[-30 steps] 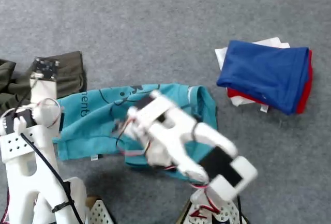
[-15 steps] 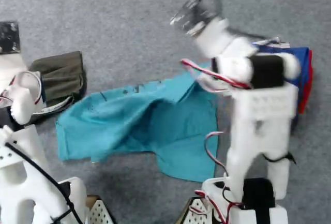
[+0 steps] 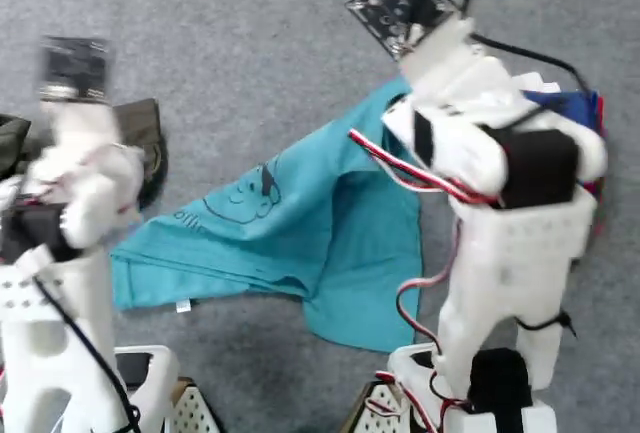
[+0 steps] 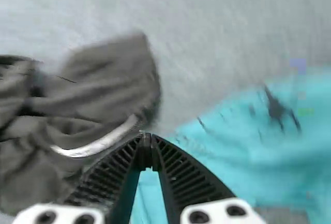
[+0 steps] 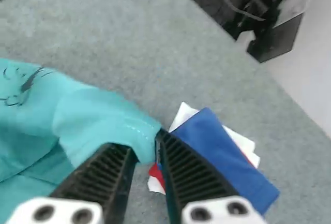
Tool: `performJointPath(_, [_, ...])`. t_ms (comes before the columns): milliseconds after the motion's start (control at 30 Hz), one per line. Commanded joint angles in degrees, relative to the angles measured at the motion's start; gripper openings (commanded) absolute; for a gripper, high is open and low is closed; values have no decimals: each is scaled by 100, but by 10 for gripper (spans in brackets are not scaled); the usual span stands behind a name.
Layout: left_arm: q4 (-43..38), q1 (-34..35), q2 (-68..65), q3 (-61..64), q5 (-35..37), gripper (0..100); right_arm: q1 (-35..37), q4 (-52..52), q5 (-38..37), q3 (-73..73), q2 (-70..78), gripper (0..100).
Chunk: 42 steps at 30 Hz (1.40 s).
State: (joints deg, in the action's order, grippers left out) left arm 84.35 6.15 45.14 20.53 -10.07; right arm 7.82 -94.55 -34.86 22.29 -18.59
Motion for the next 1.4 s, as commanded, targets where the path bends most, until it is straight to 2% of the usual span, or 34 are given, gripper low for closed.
performJointPath(0, [18,-734,79,567,-510,29,35,1152,26,-1112,-92,21])
performJointPath(167, [-44,-2220,26,840,-870,30,-158,3015,62,-2642,-101,21])
performJointPath(300, [-1002,-3064,18,1613,-835,66,-255,3314,70,-3090,-110,21])
performJointPath(433, [-2119,-3248,18,2580,-167,154,-545,3314,70,-3152,-145,21])
performJointPath(533, [-2690,-3451,9,3064,88,159,-738,3323,26,-3134,-127,21])
performJointPath(667, [-3042,-3881,-343,3240,404,159,-738,3341,26,-3134,-110,21])
performJointPath(867, [-3095,-4031,-1837,2598,413,159,-765,3235,26,-2941,-110,21])
performJointPath(967, [-2760,-4171,-2435,1991,413,159,-765,3235,18,-2941,-110,21])
performJointPath(1133, [-2655,-4576,-2980,1622,440,159,-774,3235,18,-2941,-136,21])
performJointPath(1367, [-2769,-4567,-3552,1534,475,159,-774,3235,18,-2941,-136,21])
